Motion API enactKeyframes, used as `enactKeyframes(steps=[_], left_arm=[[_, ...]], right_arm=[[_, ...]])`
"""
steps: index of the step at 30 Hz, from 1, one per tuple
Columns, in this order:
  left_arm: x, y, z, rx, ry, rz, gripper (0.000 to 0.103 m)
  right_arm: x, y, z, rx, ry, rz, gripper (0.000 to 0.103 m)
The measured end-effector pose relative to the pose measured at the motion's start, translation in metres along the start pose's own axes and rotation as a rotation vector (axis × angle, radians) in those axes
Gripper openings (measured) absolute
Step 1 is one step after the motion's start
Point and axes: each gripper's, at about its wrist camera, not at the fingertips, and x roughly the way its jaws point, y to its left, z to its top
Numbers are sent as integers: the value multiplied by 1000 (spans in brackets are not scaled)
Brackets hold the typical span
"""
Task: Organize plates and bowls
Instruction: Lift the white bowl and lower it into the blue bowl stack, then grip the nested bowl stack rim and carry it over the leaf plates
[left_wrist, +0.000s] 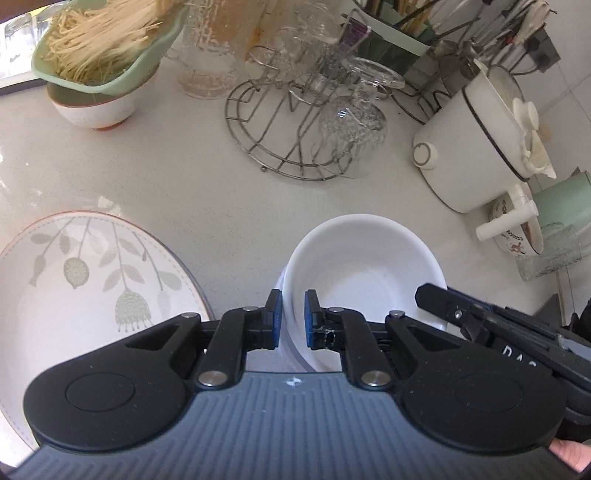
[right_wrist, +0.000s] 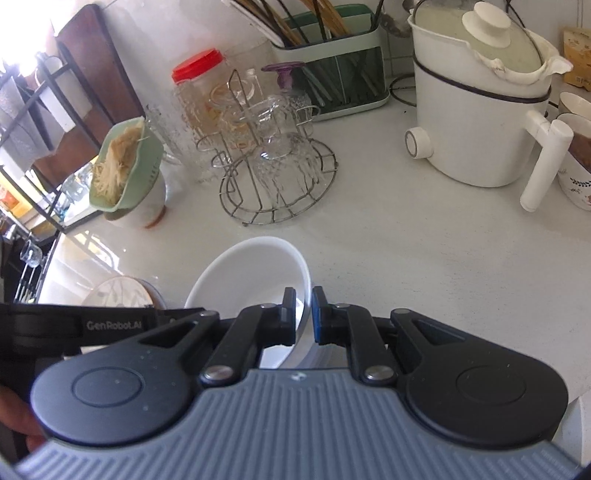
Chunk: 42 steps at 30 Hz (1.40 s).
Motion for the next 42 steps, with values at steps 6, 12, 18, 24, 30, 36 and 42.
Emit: enactKeyframes(steps=[6,12,18,24,30,36,42], left_arm=[[-6,5,5,-26,-5,0,25],[-9,10,13,-42,-32,7,36],[-1,4,22,-24,4,10,38],[5,-8,22,10,13,-19,38],[10,-16,17,36,37,-4,47],[16,-35,10,103,75,-10,55],[31,-59,-1,151,123,-51,55]], right_arm=[[4,-6,1,30,18,14,41],[9,-25,1,142,-22,-4,65],[34,-43,-11,262,35,58,64],[52,-49,-24,338,106,125,28],[50,-58,-33,441,119,165,19],[31,-66,-34,421,93,74,12],[15,-79,-38,413,69,5,12]])
